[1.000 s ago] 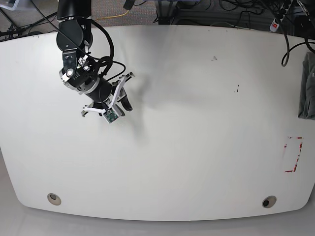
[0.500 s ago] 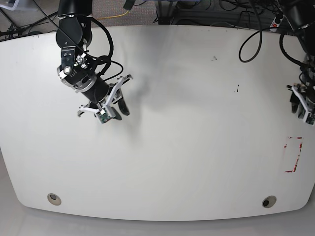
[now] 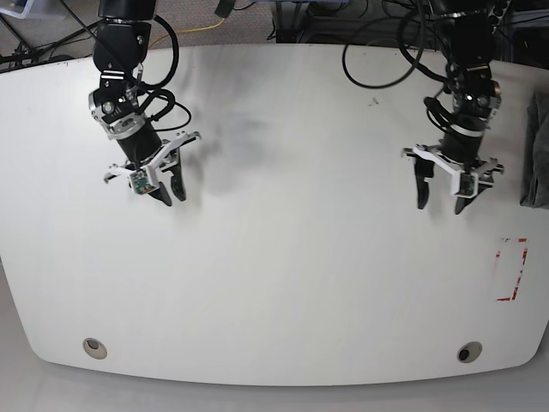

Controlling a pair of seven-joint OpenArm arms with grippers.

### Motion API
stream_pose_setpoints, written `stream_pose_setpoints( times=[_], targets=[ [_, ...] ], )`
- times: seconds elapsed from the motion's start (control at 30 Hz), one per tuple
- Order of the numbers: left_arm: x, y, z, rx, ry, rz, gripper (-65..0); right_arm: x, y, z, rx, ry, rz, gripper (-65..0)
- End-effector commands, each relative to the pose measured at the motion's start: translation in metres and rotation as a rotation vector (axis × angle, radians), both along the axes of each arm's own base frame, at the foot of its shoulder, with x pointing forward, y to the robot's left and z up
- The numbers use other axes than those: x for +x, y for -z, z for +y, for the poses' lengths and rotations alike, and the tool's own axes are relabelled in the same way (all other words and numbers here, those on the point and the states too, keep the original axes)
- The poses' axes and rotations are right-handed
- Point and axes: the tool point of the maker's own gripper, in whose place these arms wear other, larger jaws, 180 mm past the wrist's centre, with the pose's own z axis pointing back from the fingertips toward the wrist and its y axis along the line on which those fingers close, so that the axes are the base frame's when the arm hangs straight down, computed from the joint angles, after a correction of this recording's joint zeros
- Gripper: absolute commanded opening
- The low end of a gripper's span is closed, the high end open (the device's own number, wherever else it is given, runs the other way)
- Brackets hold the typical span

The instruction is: Fold the T-shirt properly

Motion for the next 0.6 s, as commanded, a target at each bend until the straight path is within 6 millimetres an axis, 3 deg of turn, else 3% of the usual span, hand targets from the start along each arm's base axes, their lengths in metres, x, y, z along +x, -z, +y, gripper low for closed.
stream_pose_setpoints(
  times=[0.0, 0.1, 0.2, 0.57],
  targets=[
    [-0.009, -0.009, -0.006, -0.005, -0.016, -0.072, -25.4, -0.002, -0.011, -0.017, 0.032, 0.045, -0.075, -51.2],
    [-0.030, 0.000, -0.019, -0.018, -0.011, -0.071, -25.4, -0.018, -0.001, -0.029, 0.033, 0.078, -0.055, -51.2],
    [-0.064, 0.010, -0.032, -0.031, 0.012, -0.035, -25.6, -0.043, 0.015, -0.029, 0.060, 0.085, 0.003, -51.2],
    [-0.166, 0.027, -0.053, -0.078, 0.008, 0.163, -25.8, -0.132, 0.019, -0.017, 0.133, 0.077, 0.109, -51.2]
  ],
)
